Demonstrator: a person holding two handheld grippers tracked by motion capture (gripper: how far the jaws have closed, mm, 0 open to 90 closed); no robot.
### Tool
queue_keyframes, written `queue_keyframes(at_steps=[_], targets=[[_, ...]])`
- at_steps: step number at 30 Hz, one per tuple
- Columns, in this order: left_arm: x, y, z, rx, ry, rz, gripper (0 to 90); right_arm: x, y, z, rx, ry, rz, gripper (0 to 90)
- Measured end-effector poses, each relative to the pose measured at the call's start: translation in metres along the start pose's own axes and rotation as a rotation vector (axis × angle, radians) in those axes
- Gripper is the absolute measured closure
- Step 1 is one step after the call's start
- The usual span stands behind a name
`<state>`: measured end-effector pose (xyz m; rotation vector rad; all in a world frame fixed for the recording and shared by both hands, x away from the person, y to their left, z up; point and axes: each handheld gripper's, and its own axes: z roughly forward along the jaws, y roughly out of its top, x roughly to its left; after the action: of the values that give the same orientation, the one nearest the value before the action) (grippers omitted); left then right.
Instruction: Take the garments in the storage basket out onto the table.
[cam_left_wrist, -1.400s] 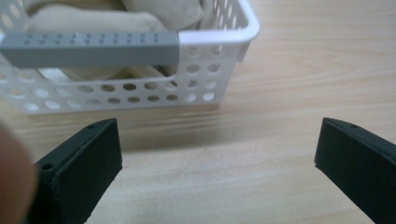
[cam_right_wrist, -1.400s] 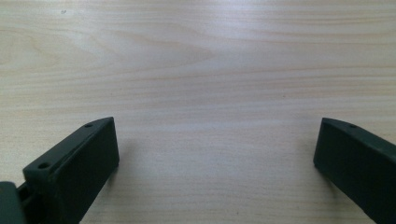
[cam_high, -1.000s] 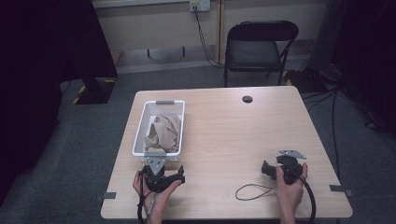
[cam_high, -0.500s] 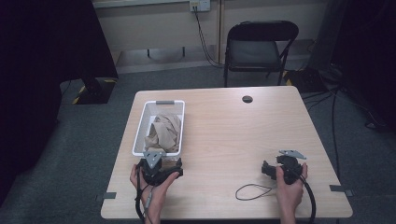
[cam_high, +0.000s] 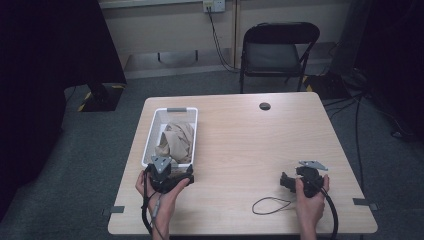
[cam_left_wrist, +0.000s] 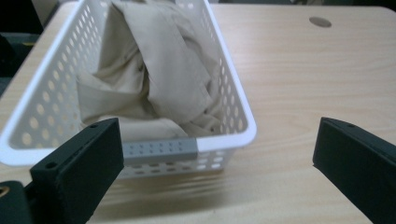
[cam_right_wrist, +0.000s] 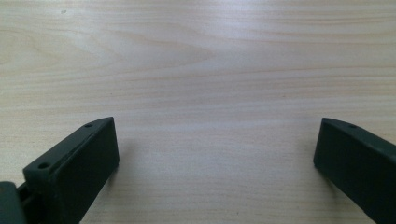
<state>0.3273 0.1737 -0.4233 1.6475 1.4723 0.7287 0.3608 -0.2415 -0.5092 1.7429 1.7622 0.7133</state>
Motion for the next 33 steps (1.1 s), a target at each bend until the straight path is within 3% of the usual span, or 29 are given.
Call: queue_keyframes(at_steps=[13, 26, 33], targets=[[0.011, 0.025, 0.001, -0.022, 0.018, -0.010, 0.4, 0.000, 0.000, 0.000, 0.000, 0.000, 0.000, 0.0], [0.019, 0.038, 0.012, -0.007, 0.019, -0.017, 0.5, 0.000, 0.000, 0.000, 0.000, 0.000, 0.000, 0.0], [0.025, 0.050, 0.010, -0.045, -0.009, -0.050, 2.3, 0.000, 0.000, 0.000, 0.000, 0.000, 0.000, 0.0]])
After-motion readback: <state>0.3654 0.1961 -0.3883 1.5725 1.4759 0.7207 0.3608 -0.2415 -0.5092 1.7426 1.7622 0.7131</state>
